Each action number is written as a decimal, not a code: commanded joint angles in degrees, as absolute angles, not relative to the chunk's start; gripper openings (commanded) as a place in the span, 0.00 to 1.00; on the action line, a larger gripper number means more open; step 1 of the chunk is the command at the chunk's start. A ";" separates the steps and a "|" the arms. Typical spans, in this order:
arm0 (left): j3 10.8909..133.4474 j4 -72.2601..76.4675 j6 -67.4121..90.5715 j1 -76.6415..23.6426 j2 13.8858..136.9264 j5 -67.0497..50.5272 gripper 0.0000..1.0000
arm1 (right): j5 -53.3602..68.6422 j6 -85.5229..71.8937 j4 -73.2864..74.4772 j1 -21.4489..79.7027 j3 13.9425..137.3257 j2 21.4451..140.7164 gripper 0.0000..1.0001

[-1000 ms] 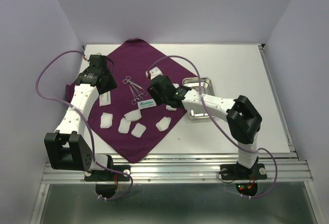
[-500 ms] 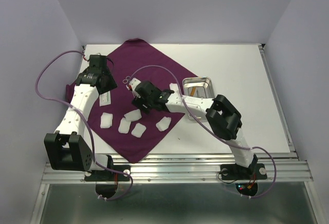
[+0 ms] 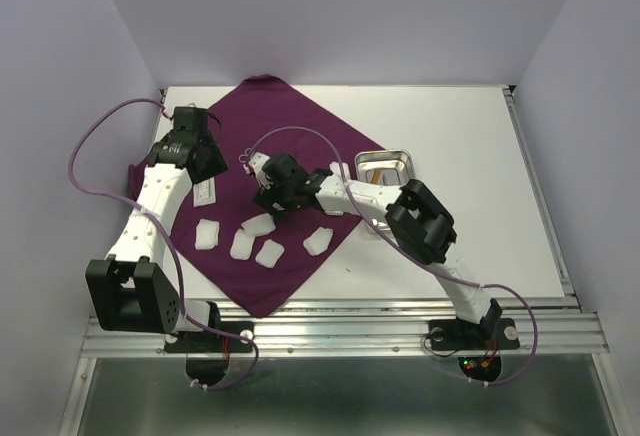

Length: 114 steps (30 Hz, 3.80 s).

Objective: Prepare the surgical pack
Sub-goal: Pick up the medical item from the surgical kit, then place the medical item in the container, then pick up the medical item from the surgical kit.

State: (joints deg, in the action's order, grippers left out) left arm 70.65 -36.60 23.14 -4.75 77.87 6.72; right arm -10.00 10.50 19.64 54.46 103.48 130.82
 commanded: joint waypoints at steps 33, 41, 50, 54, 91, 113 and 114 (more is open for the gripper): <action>71.46 -35.95 23.91 -4.13 75.59 4.83 0.43 | -7.46 0.80 19.87 50.27 102.66 121.91 0.01; 72.16 -36.30 23.99 -4.13 75.15 4.48 0.43 | -12.74 -2.81 18.90 49.66 96.87 112.77 0.01; 72.07 -36.39 23.91 -4.13 74.44 4.04 0.43 | -18.63 -7.29 18.90 40.79 87.46 103.72 0.01; 72.16 -36.12 23.82 -4.13 74.53 3.69 0.43 | -20.39 -11.76 19.16 35.34 81.66 99.59 0.01; 72.69 -35.51 23.99 -4.13 76.64 3.08 0.43 | -22.86 -13.09 19.86 23.91 78.66 108.20 0.54; 68.20 -35.77 23.91 -3.78 84.19 16.43 0.43 | -8.01 -21.62 20.39 25.05 68.47 86.75 0.54; 68.55 -36.03 23.99 -3.78 85.94 17.04 0.44 | -7.74 -21.80 20.22 25.66 67.94 86.05 0.54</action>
